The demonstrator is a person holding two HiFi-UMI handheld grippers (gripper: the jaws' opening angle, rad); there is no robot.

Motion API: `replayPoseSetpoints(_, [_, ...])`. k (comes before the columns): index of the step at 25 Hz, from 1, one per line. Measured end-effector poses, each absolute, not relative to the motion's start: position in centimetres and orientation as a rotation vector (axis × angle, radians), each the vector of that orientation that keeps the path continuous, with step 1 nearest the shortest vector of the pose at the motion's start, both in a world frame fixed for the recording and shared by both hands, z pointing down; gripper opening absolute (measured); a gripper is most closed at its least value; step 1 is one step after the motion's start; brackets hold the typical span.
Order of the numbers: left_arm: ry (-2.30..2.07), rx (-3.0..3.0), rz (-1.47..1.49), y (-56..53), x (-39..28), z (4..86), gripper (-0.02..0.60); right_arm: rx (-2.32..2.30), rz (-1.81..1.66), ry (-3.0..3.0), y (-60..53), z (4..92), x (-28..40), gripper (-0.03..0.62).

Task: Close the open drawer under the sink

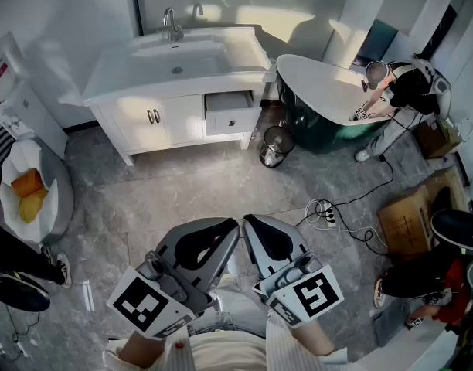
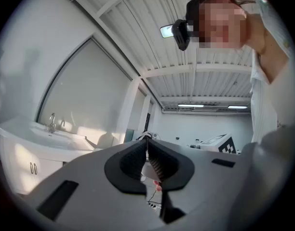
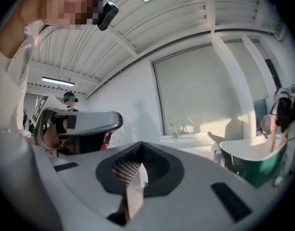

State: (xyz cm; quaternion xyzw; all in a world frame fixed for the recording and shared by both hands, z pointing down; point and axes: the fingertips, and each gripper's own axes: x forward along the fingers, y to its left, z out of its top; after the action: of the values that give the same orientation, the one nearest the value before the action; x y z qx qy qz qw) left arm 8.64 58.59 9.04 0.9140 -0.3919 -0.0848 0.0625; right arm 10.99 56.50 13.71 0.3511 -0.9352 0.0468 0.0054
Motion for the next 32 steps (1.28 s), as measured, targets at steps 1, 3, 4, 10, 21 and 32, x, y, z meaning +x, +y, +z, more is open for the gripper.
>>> replayPoseSetpoints(1, [-1.190,2.759,-0.259,58.6,8.8,9.1,0.026,1.095,0.151,-2.927,56.6,13.8,11.2,0.008])
replayPoseSetpoints(3, [-1.198,2.753,-0.263,58.7,9.1,9.2,0.025,1.089,0.160,-2.925,56.7,14.1,11.5,0.009])
replayPoseSetpoints(4, [-1.199,2.750,-0.264,58.8,9.3,9.3,0.025,1.088,0.165,-2.924,56.7,14.2,11.6,0.009])
replayPoseSetpoints(10, [-1.204,2.731,-0.260,58.6,10.2,9.9,0.025,1.095,0.188,-2.921,56.8,14.7,12.7,0.009])
replayPoseSetpoints(21, [-1.268,2.738,-0.270,59.1,12.3,9.6,0.025,1.117,0.182,-2.925,57.1,14.8,16.7,0.009])
replayPoseSetpoints(32, [-1.361,2.710,-0.249,56.4,11.3,9.4,0.025,1.082,0.207,-2.931,54.3,15.5,17.1,0.009])
